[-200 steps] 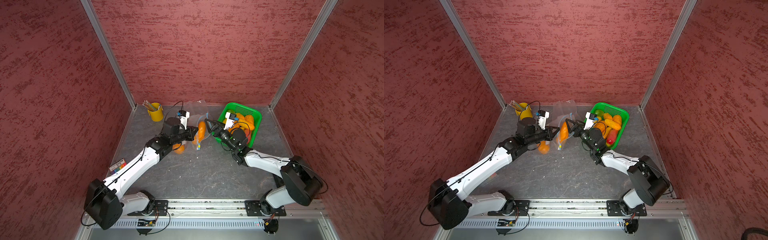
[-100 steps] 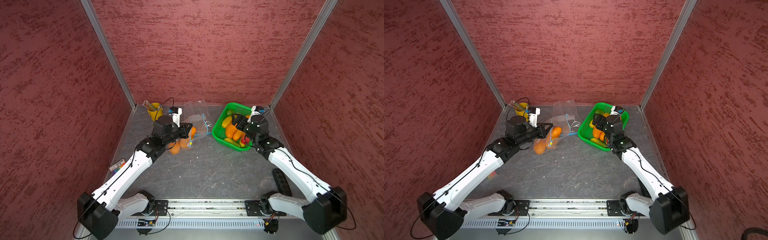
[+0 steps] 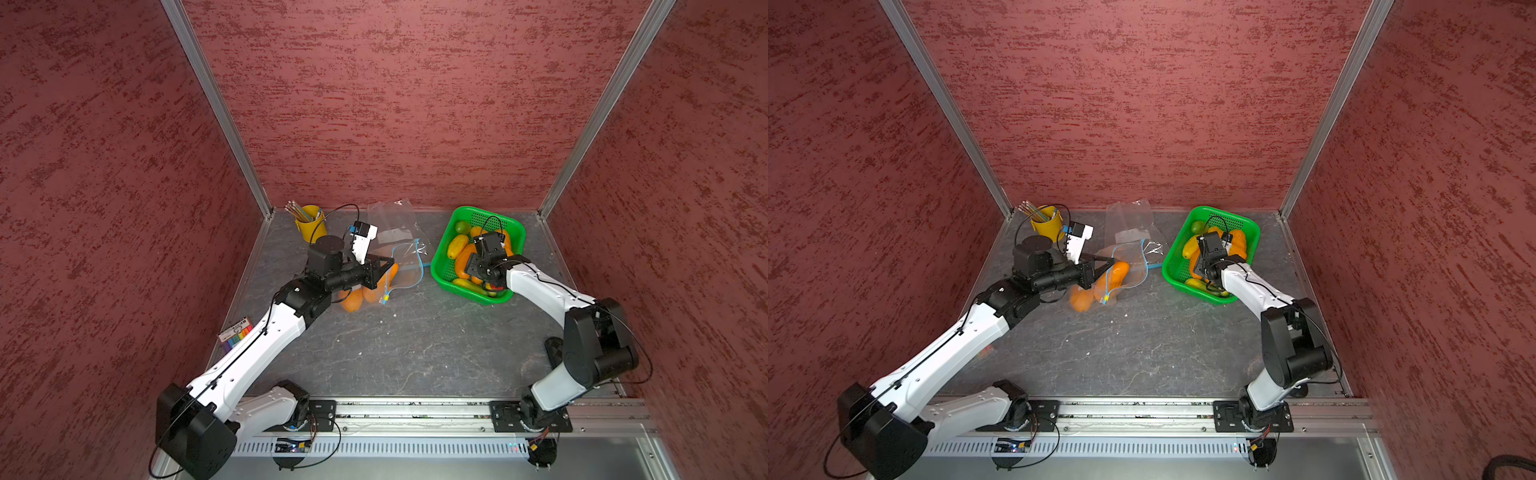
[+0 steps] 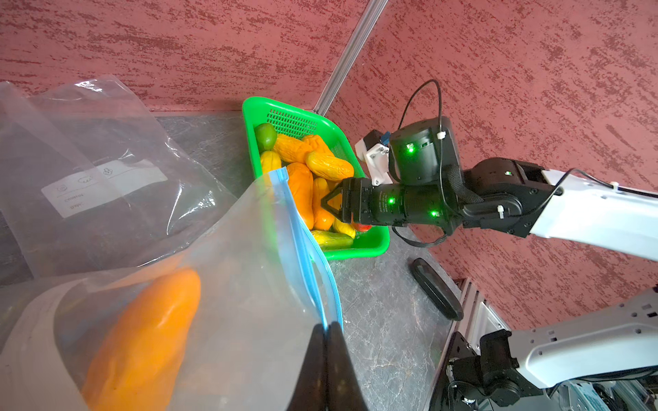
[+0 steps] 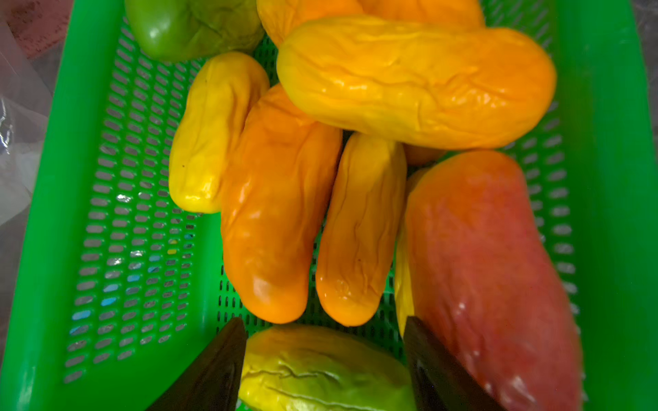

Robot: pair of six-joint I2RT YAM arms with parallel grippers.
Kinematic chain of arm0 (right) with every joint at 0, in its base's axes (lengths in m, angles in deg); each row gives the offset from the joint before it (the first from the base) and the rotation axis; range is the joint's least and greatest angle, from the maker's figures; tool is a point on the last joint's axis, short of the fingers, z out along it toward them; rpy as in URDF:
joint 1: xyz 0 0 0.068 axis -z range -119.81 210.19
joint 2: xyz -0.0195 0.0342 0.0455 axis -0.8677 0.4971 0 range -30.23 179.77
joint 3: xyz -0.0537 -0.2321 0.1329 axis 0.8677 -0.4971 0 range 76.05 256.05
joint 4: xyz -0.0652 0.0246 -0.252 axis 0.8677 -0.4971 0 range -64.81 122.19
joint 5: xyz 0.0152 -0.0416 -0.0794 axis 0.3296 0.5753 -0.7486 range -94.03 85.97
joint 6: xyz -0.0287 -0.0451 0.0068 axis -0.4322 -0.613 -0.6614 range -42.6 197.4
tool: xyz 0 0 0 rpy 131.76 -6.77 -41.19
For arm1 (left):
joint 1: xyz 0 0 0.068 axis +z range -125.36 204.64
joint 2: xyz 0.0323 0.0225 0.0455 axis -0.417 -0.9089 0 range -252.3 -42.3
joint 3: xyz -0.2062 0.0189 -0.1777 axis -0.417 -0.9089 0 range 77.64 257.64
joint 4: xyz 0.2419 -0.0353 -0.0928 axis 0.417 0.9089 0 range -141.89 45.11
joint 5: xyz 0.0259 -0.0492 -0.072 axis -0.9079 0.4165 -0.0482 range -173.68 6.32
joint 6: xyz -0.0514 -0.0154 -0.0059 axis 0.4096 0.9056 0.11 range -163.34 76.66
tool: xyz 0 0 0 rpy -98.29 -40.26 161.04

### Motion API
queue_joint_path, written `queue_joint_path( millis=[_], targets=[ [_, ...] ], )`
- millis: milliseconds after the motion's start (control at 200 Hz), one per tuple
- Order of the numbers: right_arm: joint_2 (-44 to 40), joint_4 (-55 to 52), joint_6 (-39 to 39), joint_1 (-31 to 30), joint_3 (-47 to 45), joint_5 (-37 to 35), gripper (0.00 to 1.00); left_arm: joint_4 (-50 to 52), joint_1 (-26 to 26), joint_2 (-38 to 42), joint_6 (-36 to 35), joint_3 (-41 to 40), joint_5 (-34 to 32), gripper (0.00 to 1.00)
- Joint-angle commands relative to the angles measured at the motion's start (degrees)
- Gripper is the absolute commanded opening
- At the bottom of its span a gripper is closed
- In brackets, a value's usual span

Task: Place the mango in a zip-top bag and seal the zipper
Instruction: Pick up the mango from the basket.

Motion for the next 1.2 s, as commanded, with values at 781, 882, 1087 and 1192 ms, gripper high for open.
queue_joint_path(
  millis=[781,882,1087,1192],
  targets=[
    [1.88,-10.99,2.94,1.98,1.55,-11.24,0.8,-4.13,8.62,4.36,5.79,-0.43,12.35,0.0],
    [3.31,-9.74,2.2,2.52,1.9,-9.78,0.8,-4.6,9.53,4.34,6.4,-0.44,12.95,0.0],
    [4.88,-6.0,1.3,3.22,2.32,-5.62,0.66,-4.55,10.28,4.17,6.49,-0.47,13.3,0.0],
    [4.96,-5.89,0.41,3.37,3.09,-4.75,0.54,-3.11,10.28,4.24,5.56,0.22,12.49,0.0]
  ],
)
